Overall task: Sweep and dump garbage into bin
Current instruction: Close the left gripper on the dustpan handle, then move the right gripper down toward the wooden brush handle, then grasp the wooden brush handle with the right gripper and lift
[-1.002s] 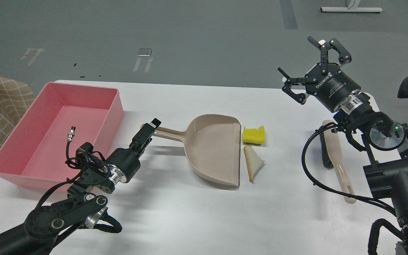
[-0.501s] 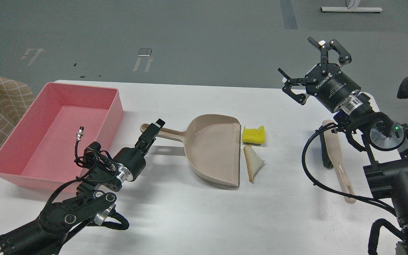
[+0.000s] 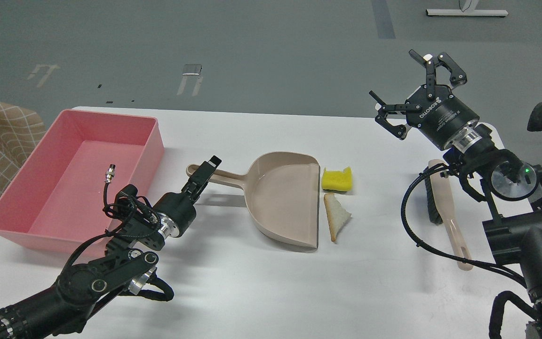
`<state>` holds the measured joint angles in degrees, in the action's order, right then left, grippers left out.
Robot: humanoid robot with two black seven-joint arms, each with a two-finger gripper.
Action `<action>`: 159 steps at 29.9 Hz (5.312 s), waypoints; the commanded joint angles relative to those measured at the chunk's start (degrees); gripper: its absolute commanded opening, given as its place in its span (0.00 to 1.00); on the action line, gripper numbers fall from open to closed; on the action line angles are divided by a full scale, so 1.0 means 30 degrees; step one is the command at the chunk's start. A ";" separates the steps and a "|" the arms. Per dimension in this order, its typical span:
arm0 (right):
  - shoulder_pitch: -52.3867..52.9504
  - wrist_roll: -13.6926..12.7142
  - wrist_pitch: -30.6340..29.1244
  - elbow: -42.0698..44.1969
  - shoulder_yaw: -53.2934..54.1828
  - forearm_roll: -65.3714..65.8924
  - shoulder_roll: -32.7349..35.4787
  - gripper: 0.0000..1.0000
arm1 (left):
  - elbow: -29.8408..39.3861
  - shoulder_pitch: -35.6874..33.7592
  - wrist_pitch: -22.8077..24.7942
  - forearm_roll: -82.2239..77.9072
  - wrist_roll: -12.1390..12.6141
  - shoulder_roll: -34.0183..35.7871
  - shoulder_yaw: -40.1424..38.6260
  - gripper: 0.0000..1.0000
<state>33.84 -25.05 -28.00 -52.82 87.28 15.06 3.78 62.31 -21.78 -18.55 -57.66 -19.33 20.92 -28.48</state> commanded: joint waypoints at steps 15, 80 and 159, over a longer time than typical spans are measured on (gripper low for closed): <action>0.0030 0.0000 0.0000 0.0028 0.0029 0.0018 0.0000 1.00 | 0.0000 -0.0005 0.0059 0.0001 -0.0062 -0.0178 0.0029 0.57; 0.1084 0.0000 0.0000 0.0029 -0.3217 0.1190 0.3246 1.00 | -0.0117 -0.1646 -0.1669 0.0001 -0.0530 0.0261 0.2461 0.00; 0.3312 0.0000 0.0000 -1.1163 -2.1709 1.0800 1.8310 0.96 | 0.0293 -0.2203 -0.2226 0.0030 -0.0472 0.0203 0.2403 0.00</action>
<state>43.87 -25.06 -27.99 -86.14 22.99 47.44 58.96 63.19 -28.45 -25.23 -57.58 -20.69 21.53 -21.24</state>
